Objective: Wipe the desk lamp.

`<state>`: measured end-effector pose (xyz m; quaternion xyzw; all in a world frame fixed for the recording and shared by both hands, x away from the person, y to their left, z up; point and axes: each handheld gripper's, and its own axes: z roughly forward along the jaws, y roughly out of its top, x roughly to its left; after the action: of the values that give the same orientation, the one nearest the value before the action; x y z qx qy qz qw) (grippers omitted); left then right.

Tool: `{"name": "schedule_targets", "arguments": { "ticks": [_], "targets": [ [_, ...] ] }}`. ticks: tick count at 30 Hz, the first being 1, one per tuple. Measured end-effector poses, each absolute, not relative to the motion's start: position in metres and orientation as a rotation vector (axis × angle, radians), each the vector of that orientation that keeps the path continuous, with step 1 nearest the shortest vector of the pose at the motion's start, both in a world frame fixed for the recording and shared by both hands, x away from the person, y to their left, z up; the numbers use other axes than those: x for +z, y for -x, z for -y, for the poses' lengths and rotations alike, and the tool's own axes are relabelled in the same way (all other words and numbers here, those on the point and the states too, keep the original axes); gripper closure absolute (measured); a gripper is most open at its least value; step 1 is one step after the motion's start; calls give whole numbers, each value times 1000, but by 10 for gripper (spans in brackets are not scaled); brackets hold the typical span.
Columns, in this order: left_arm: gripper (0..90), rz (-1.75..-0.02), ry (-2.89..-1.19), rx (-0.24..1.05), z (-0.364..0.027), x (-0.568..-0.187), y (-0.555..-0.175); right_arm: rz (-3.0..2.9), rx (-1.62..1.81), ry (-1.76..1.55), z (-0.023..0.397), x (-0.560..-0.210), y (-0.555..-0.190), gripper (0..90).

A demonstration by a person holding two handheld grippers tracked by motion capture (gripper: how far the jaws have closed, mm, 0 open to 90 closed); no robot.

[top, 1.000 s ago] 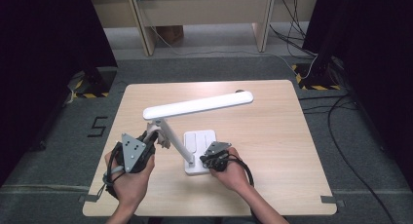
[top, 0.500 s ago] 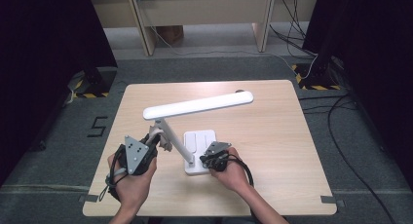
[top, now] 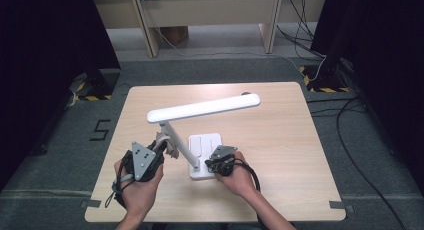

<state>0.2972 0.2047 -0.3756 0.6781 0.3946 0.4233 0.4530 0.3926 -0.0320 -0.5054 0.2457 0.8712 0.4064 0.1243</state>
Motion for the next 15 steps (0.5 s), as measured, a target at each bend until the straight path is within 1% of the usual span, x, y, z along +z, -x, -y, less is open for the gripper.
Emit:
{"name": "schedule_targets", "arguments": {
  "ticks": [15],
  "targets": [
    [801,-978,-1691,1039,-202,-382,-297,-2540,1186,-721,31,-506,-392,900]
  ]
}}
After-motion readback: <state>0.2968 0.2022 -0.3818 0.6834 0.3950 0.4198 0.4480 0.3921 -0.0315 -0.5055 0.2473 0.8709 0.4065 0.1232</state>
